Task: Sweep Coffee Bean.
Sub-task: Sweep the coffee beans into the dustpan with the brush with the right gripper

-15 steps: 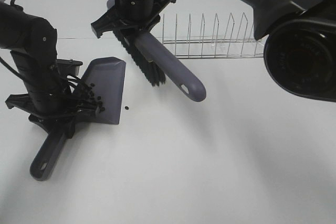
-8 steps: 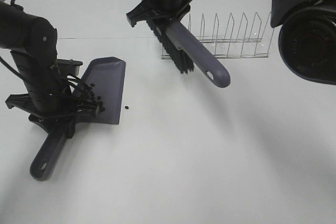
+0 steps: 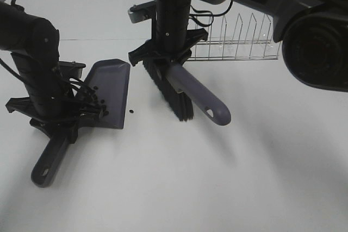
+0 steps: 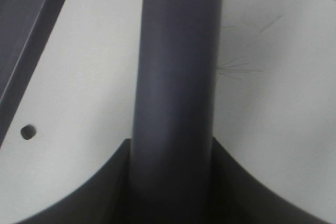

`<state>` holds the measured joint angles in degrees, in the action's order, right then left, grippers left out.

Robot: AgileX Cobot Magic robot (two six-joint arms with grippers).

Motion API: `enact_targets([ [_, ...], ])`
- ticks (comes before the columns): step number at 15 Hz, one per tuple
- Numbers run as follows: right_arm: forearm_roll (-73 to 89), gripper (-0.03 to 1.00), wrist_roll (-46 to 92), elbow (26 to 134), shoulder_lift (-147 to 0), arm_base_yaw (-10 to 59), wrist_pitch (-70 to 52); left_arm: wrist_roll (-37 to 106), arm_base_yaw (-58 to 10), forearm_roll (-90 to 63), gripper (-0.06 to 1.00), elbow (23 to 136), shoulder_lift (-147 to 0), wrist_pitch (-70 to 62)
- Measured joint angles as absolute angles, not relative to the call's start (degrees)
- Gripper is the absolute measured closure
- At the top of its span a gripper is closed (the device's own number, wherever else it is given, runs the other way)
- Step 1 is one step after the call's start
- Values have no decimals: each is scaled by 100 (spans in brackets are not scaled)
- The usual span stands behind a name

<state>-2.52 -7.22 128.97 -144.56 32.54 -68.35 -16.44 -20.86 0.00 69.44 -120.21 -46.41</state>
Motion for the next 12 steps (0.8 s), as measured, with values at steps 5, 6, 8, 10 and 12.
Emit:
enact_targets([
  [5,888,71,-722,12966,-14668,3300,-6503,-1644,-2086,0,62,6944,-12021,-4641],
  [6,1020,71,-722,12966,-14685,3335,-6417,-1644,-2086,0,62,6944,-12021,-4641],
  [8,1169,71,-722,13006,-14714,3518,-6251,-1650,-2086,0,62,6944,-12021,-4641],
  [10,1398,71,-682,13098,-14736,3707,-6148,-1650,-2086,0,62,6944,-12021,-4641],
  [12,1490,71,-682,13287,-14759,3799,-6176,-1650,-2086,0,62,6944,-12021,-4641],
])
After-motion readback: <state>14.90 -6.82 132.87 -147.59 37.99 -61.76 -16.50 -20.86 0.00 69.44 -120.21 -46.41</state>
